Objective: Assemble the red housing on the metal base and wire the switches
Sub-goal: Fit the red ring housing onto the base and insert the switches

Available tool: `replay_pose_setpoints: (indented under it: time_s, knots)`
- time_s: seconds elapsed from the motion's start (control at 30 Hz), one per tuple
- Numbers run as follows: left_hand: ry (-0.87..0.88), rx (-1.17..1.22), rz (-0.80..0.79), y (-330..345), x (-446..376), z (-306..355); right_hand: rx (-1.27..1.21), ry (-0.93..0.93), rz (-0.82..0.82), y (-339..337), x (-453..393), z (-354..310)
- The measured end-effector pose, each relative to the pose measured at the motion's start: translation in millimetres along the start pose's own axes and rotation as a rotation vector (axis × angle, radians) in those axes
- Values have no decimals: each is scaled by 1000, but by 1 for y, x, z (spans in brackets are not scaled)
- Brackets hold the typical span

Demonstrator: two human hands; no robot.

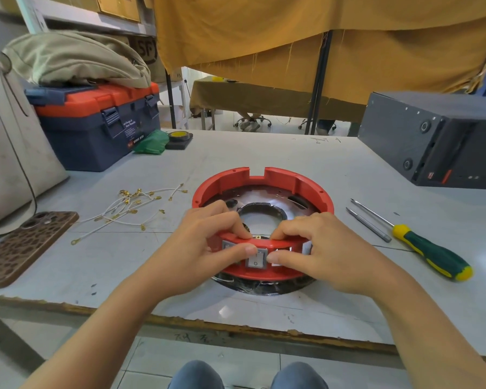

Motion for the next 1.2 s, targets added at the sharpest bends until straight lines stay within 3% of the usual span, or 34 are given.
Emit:
replay_pose_setpoints:
  time_s: [0.07, 0.23, 0.37, 0.5, 0.7, 1.1, 1.2]
  knots:
    - [15, -18, -58, -6, -3, -1, -88, -1, -32, -6, -2, -1]
    - [-59, 36, -86, -15, -20, -7, -127, 84, 311, -32, -27, 24]
    - [-93, -18, -1, -21, -48, -20, -175, 289, 261, -38, -53, 61]
    - [-130, -77, -10, -20, -82, -35, -471, 359, 200, -34, -64, 83]
    - [-102, -92, -60, -1, -138, -51, -438, 361, 365, -40, -60, 95]
    - [-251, -387, -579, 66, -227, -94, -505, 346, 359, -39, -62, 101]
    - [-240, -491, -638, 75, -231, -100, -520, 346, 350, -39, -63, 103]
Point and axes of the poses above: each hand's wrist, its own x-axis away from the middle knuckle, its own y-axis out of the palm, z = x × y, the point moved 3 cm from there along -x, towards the middle knuckle, and after that the axes turned 2 degrees about y, right-handed, at the moved point
